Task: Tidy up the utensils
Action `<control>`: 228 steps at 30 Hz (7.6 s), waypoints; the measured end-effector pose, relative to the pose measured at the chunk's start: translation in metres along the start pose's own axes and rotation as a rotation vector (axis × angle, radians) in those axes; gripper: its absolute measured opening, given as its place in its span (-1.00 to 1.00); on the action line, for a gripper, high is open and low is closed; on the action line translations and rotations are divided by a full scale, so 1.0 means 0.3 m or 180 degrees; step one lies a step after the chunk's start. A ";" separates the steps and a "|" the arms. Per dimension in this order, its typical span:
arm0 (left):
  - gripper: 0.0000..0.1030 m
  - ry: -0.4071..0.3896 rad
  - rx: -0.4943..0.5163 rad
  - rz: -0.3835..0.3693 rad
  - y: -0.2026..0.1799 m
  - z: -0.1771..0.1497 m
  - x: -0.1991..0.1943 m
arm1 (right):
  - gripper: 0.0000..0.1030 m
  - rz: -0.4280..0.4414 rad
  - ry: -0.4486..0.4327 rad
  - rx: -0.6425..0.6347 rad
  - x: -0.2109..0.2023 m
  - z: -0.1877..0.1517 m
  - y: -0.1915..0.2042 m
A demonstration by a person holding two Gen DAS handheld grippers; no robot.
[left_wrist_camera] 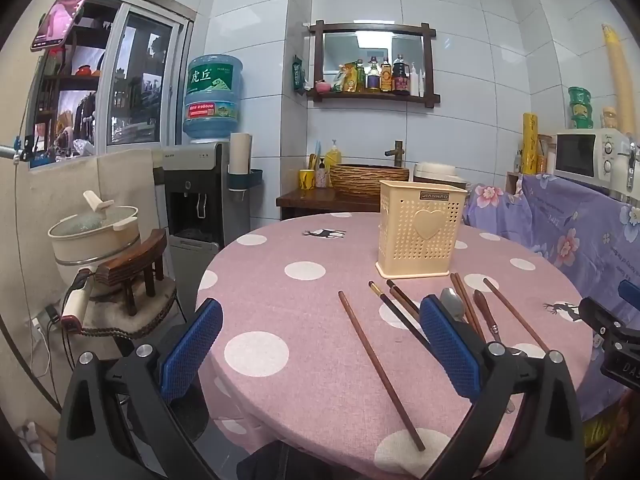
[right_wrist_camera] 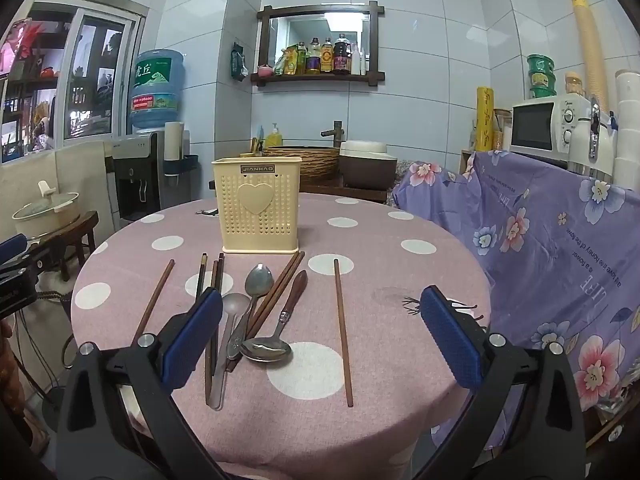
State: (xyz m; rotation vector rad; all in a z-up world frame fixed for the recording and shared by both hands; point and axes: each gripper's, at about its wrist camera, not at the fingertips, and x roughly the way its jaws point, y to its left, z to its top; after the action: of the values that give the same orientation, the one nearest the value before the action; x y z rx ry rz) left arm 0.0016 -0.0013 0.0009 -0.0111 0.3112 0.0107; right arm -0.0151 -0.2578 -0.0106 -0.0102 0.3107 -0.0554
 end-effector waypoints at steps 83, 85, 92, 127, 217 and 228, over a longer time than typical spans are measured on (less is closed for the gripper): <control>0.90 0.0058 0.0017 -0.0057 -0.020 -0.049 0.004 | 0.90 0.0021 0.0056 0.0009 0.002 -0.012 0.010; 0.90 0.0058 0.0016 -0.0058 -0.020 -0.049 0.004 | 0.90 0.0021 0.0054 0.0008 0.002 -0.012 0.010; 0.90 0.0060 0.0016 -0.0059 -0.020 -0.048 0.005 | 0.90 0.0022 0.0056 0.0007 0.003 -0.013 0.012; 0.77 0.1485 -0.0069 -0.0393 -0.005 0.012 0.404 | 0.90 -0.0033 0.0978 0.0091 0.366 0.048 -0.140; -0.84 0.1650 -0.0147 -0.0416 -0.098 0.175 0.641 | -0.85 0.0621 0.1465 0.0323 0.827 0.250 -0.148; -0.84 0.1095 -0.0287 -0.0560 -0.036 0.416 0.534 | -0.85 0.0735 0.0905 0.0353 0.641 0.483 -0.209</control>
State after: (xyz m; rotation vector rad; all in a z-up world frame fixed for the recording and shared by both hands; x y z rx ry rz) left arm 0.1924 -0.0092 0.0706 -0.1308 0.6525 -0.1532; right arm 0.2086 -0.3310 0.0697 0.1447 0.5905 0.1567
